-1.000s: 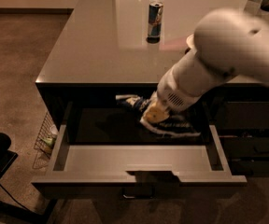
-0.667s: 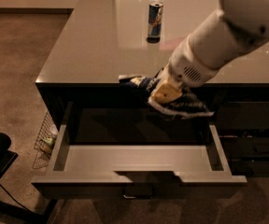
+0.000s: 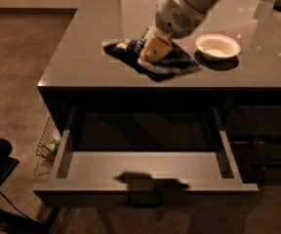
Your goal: Pick blue chip bag from top drawer and place on counter
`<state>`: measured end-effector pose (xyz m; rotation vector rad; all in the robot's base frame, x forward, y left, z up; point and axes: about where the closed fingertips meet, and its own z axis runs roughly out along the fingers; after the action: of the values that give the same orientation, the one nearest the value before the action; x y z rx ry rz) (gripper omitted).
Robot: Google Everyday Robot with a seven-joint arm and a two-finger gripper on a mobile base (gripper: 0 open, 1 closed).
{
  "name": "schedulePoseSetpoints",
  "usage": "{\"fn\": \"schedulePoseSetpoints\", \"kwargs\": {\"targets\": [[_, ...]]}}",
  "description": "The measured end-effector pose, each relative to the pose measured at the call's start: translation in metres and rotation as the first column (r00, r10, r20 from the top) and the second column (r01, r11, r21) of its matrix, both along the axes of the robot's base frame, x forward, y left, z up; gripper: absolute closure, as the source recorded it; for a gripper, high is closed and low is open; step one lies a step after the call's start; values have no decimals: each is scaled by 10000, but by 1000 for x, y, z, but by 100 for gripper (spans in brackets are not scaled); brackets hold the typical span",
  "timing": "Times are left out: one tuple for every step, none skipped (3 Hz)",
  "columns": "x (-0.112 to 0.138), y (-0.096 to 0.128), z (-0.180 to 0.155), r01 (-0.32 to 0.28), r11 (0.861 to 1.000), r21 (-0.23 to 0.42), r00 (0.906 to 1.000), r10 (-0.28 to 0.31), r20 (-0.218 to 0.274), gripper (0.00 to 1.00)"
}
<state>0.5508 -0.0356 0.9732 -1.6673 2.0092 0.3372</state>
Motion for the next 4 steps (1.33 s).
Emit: {"fn": "schedulePoseSetpoints", "kwargs": {"targets": [[72,48,28,-435,9965,710,9973,391,625,100],[129,72,47,-263,9858,1661,9900,26,1413,100],[186,88,43,-128,9717,2360,9816,-327,1881,98],[184,90,44,-168,9719,2349,9819,-283,1873,76]]}}
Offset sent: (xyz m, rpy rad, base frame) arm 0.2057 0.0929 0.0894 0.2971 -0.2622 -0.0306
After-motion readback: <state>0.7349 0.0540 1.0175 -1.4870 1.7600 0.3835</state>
